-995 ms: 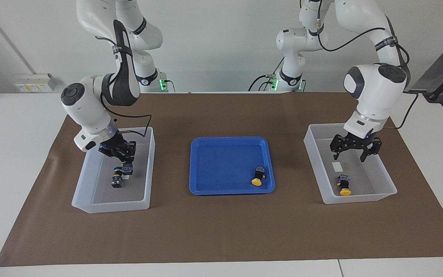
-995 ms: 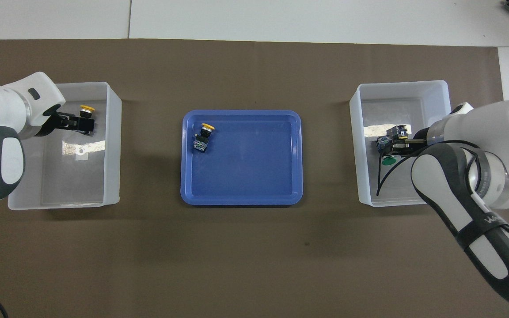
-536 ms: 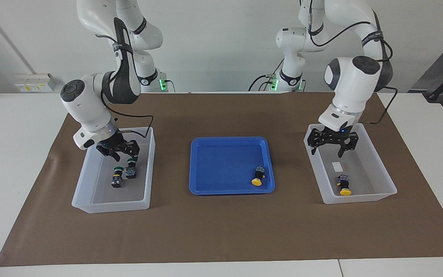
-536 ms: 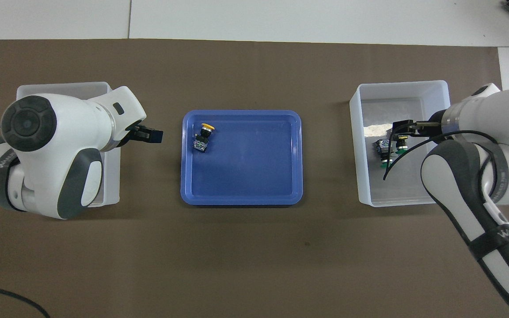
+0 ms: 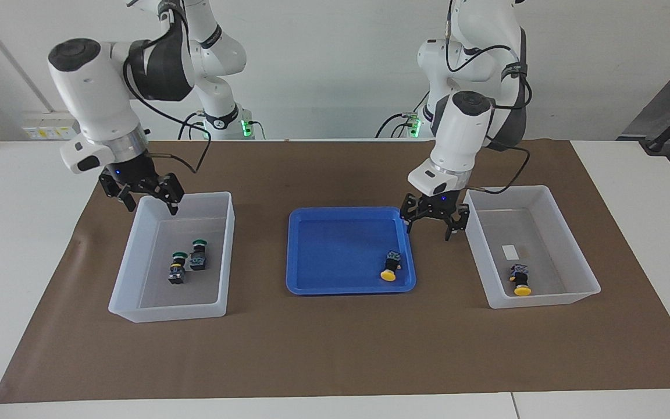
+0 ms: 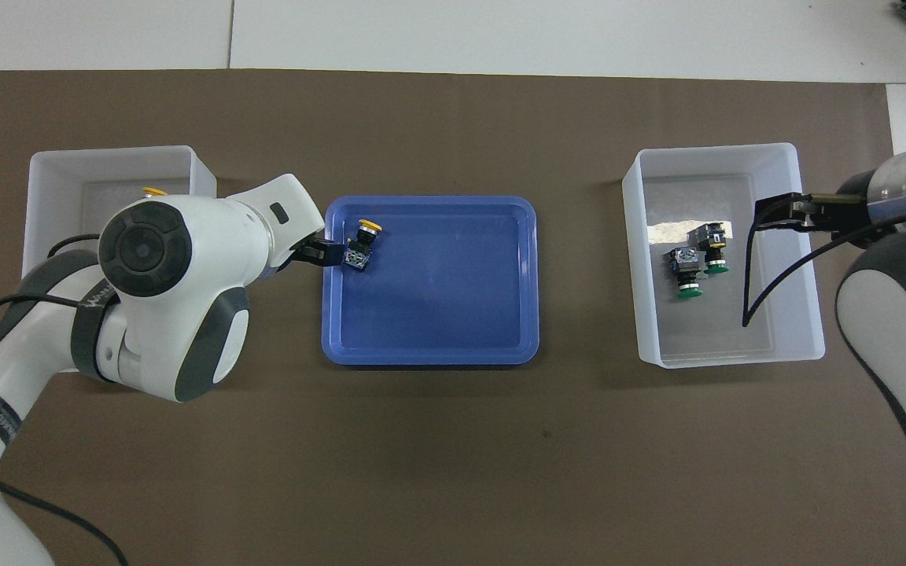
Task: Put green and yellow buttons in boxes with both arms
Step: 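Grasp the last yellow button on the tray with the left gripper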
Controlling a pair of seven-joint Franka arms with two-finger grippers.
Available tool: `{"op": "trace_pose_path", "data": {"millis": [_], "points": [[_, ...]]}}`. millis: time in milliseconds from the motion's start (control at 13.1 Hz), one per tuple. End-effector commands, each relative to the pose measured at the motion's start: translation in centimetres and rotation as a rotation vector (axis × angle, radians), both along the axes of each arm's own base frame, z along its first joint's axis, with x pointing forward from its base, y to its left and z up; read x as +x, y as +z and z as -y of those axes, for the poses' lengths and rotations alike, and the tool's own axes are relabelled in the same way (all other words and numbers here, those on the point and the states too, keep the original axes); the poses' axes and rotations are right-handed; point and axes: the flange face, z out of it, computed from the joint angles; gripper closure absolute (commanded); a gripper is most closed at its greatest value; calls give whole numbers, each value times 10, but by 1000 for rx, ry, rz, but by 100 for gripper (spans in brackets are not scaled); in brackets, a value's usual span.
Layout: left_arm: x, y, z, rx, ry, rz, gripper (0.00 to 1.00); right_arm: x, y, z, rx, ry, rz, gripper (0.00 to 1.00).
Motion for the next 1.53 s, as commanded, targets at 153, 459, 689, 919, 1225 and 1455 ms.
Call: {"op": "trace_pose_path", "data": {"millis": [153, 459, 689, 919, 1225, 1455], "points": [[16, -37, 29, -14, 26, 11, 0, -34, 48, 32, -16, -26, -25, 0], [15, -58, 28, -11, 40, -3, 0, -37, 45, 28, -3, 2, -59, 0], [7, -66, 30, -3, 34, -20, 27, -30, 36, 35, 9, -11, -68, 0], [2, -68, 32, 0, 49, -35, 100, -30, 34, 32, 4, -8, -73, 0], [7, -34, 16, -6, 78, -24, 100, -35, 31, 27, -3, 8, -89, 0], [16, 32, -35, -11, 152, -14, 100, -35, 31, 27, -6, 16, -88, 0]]}}
